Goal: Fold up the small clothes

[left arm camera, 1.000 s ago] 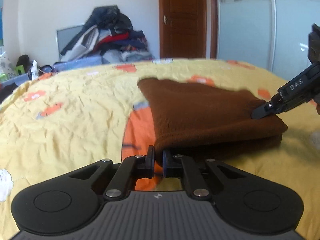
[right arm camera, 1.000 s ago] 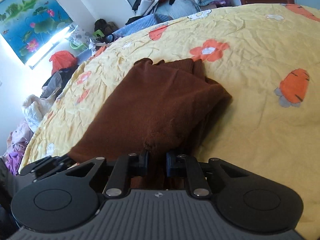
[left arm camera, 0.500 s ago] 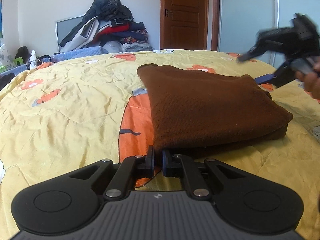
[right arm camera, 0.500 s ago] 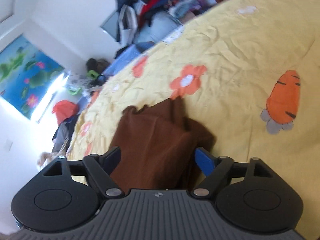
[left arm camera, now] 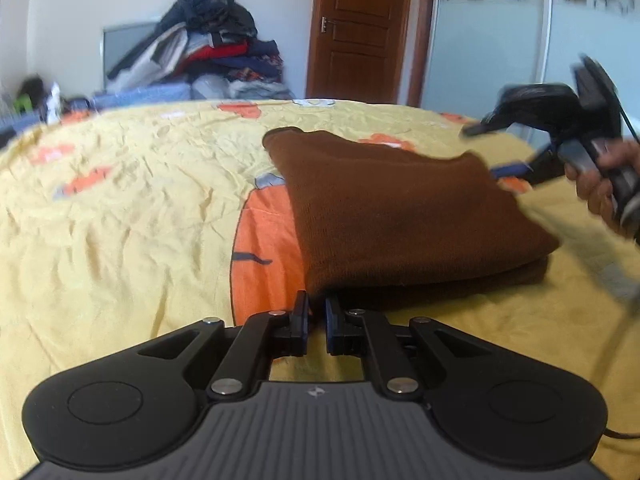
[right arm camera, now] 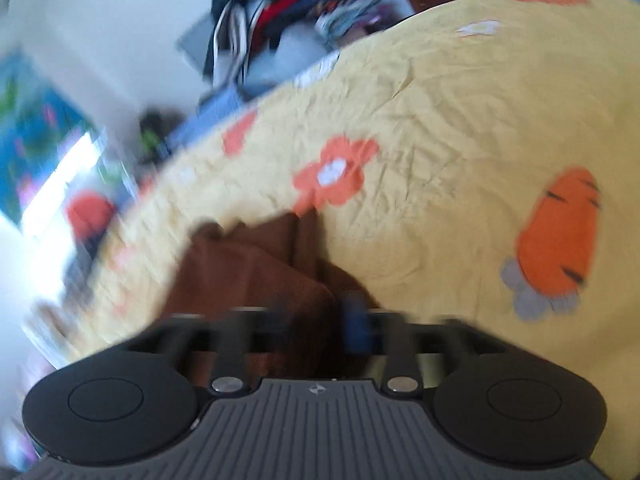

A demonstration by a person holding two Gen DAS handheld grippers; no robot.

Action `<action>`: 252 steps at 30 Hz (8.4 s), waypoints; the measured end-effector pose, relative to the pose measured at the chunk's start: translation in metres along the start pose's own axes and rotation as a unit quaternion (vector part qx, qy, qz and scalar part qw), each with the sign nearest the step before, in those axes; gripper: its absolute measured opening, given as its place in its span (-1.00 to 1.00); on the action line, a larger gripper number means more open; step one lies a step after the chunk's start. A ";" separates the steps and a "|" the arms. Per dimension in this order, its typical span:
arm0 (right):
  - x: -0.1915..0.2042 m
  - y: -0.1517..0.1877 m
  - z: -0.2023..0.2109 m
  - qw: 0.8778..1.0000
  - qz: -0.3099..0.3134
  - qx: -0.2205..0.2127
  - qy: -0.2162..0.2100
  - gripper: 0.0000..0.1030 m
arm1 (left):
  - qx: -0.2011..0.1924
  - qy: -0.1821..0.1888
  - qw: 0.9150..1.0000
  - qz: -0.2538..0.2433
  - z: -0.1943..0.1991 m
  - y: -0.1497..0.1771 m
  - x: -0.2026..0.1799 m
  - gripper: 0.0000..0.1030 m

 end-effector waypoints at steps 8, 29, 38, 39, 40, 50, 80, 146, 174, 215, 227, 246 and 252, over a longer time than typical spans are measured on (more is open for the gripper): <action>0.007 0.054 0.043 0.994 -0.049 0.058 -0.077 0.81 | 0.032 0.132 0.955 0.264 -0.008 -0.024 0.054 -0.04; 0.030 0.115 0.056 0.982 -0.010 0.148 -0.117 0.29 | 0.081 0.128 0.971 0.185 -0.001 -0.018 0.023 -0.52; 0.104 0.014 0.019 0.985 0.135 0.047 -0.094 0.51 | 0.009 0.097 0.995 -0.002 -0.019 -0.042 -0.041 0.30; 0.116 0.014 -0.003 0.980 0.168 0.062 -0.081 0.49 | 0.006 0.083 0.996 -0.028 -0.026 -0.038 -0.050 0.30; 0.123 0.015 -0.024 0.974 0.207 0.075 -0.057 0.49 | -0.002 0.071 0.996 -0.054 -0.030 -0.034 -0.055 0.30; 0.069 0.013 -0.079 0.969 0.220 0.115 0.022 -0.76 | -0.025 0.069 0.994 -0.086 -0.030 -0.020 -0.061 0.66; 0.119 -0.025 -0.066 0.984 0.124 0.081 -0.098 0.27 | -0.025 0.077 0.994 -0.068 -0.039 -0.017 -0.058 0.90; 0.010 0.028 0.039 0.999 0.022 -0.002 -0.029 0.63 | 0.031 0.064 0.997 -0.007 -0.051 -0.013 -0.045 1.00; 0.017 0.094 0.060 0.992 0.030 0.099 -0.066 0.25 | 0.057 0.105 0.979 0.163 -0.007 -0.005 -0.010 1.00; 0.059 0.057 0.023 0.989 0.127 0.074 -0.033 -0.62 | 0.068 0.060 0.995 -0.046 -0.018 -0.001 -0.058 0.56; 0.025 0.042 0.063 0.999 0.029 0.010 -0.032 0.34 | 0.044 0.033 0.995 -0.079 0.006 0.007 -0.041 0.61; 0.048 0.141 0.050 0.987 0.036 0.146 -0.059 -0.55 | -0.007 -0.067 0.991 -0.116 -0.001 0.000 -0.039 -0.84; 0.039 0.142 0.063 0.986 0.079 0.142 -0.049 -0.70 | 0.009 -0.075 0.979 -0.191 0.009 0.030 -0.051 -0.85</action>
Point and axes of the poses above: each gripper's, at about its wrist camera, not at the fingertips, and z roughly against the way its jaws point, x to its left, y to its underside, the point moved 7 cm from there along -z, roughly the way its jaws point, and after that the axes turned 5 degrees about -x, right-handed, at the moved point
